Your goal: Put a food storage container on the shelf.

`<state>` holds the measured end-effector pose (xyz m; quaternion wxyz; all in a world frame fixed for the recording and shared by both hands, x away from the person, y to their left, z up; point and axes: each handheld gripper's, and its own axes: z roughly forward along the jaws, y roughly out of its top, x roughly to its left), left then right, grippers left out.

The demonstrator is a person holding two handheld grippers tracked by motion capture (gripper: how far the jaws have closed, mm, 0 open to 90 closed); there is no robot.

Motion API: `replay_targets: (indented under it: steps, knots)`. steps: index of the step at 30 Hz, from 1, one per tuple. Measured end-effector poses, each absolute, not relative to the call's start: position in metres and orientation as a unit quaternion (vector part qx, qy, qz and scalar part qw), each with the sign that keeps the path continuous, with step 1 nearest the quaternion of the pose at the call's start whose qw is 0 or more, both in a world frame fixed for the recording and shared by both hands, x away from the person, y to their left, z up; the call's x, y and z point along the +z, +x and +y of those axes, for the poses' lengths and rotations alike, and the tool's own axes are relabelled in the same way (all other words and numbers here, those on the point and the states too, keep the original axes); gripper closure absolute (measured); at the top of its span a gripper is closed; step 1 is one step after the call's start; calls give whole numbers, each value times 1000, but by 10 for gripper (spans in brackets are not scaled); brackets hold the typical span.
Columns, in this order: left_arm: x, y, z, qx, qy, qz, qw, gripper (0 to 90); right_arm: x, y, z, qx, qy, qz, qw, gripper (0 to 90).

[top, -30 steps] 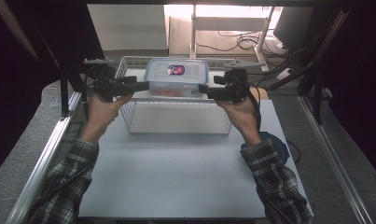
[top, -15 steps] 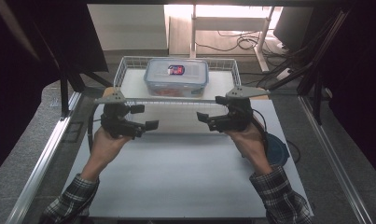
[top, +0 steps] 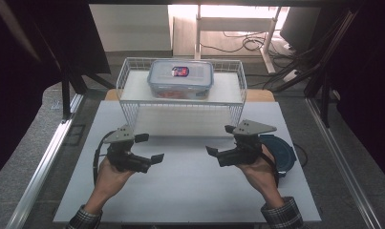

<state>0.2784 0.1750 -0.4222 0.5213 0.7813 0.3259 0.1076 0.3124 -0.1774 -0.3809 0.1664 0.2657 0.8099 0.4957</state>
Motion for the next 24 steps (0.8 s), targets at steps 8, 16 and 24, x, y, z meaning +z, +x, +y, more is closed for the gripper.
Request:
replay_targets:
  steps: [8,16,24]
  knots:
    - [-453,263,173,111,789,328,508,55,-410,301,-189,498,281,807,151,36]
    - [-482,245,170,117,792,329,501,55,-436,284,-185,495,275,812,142,46]
    - [-501,229,171,116,801,335,482,48,-464,269,-184,475,268,824,152,48]
